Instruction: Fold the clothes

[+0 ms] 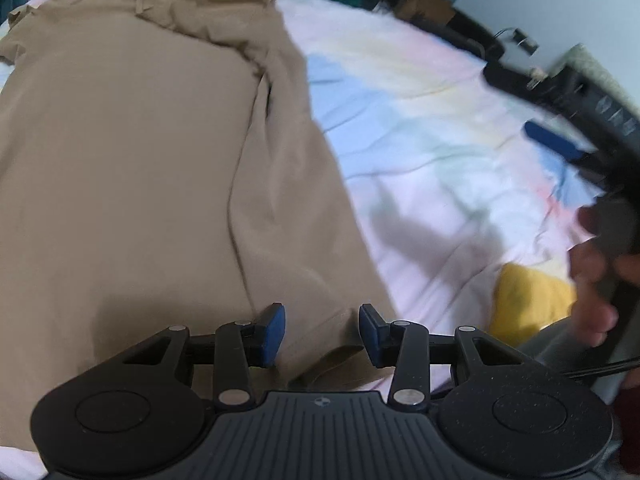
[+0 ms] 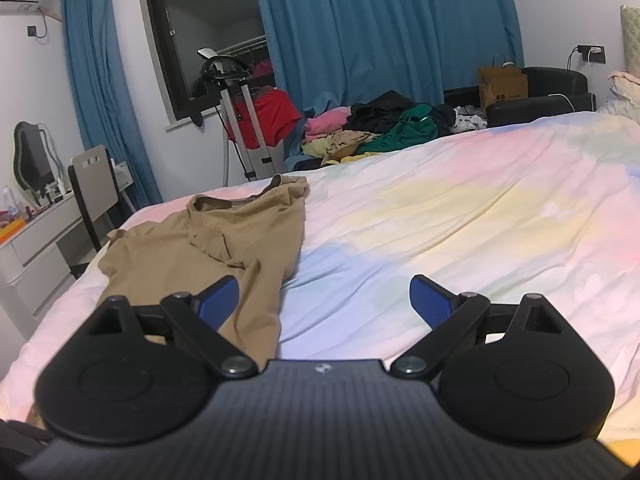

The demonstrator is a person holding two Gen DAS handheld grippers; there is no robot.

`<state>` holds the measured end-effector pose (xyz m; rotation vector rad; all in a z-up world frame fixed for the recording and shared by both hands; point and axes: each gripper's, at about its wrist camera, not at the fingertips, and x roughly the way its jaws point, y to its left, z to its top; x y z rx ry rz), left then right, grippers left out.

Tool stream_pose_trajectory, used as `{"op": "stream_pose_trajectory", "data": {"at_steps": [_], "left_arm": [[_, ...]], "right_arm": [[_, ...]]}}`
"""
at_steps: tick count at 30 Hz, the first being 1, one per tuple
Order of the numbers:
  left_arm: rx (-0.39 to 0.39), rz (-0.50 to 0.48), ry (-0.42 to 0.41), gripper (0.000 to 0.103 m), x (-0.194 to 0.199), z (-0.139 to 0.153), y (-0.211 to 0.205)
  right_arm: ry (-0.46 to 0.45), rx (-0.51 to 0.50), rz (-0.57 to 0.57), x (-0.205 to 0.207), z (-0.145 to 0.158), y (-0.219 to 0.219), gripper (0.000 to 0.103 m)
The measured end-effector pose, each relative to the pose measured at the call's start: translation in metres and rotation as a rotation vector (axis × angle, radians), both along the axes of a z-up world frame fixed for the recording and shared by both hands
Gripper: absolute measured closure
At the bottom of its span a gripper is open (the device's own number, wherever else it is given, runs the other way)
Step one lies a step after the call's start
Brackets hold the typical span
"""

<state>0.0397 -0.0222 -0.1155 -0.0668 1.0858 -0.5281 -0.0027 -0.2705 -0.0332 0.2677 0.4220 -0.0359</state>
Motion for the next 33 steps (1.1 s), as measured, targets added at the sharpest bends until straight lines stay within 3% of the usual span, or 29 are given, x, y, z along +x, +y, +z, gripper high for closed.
{"op": "stream_pose_trajectory", "data": {"at_steps": [1,4,7,11,12,19,24,29,33], "left_arm": [[-0.001,0.008,0.004,0.062,0.000,-0.001,0.002],[-0.039,0.030,0.018,0.095,-0.003,-0.001,0.010],[-0.138,0.070,0.051,0.100,-0.005,0.005,0.027],[-0.289,0.174,0.156,0.100,-0.007,0.004,0.059],[-0.291,0.194,0.172,0.100,-0.008,0.002,0.064],[-0.103,0.259,0.205,0.100,-0.008,-0.014,0.069],[-0.068,0.247,0.176,0.098,-0.010,-0.009,0.065],[-0.064,0.214,0.097,0.073,-0.015,0.006,0.061],[-0.081,0.207,0.056,0.064,-0.007,0.010,0.057]], "right_arm": [[-0.001,0.003,0.002,0.000,0.000,0.000,0.009],[-0.004,0.016,0.008,-0.001,0.001,0.000,0.009],[-0.006,0.028,0.013,-0.003,0.002,0.000,0.009],[-0.015,0.041,0.017,-0.007,0.003,-0.002,0.009],[-0.017,0.045,0.019,-0.007,0.003,-0.002,0.009],[-0.014,0.063,0.039,-0.006,0.003,-0.002,0.009],[-0.012,0.062,0.049,-0.007,0.002,0.000,0.009],[-0.006,0.053,0.098,-0.001,0.002,0.005,0.009],[0.028,0.047,0.230,0.035,0.014,0.019,0.009]]}}
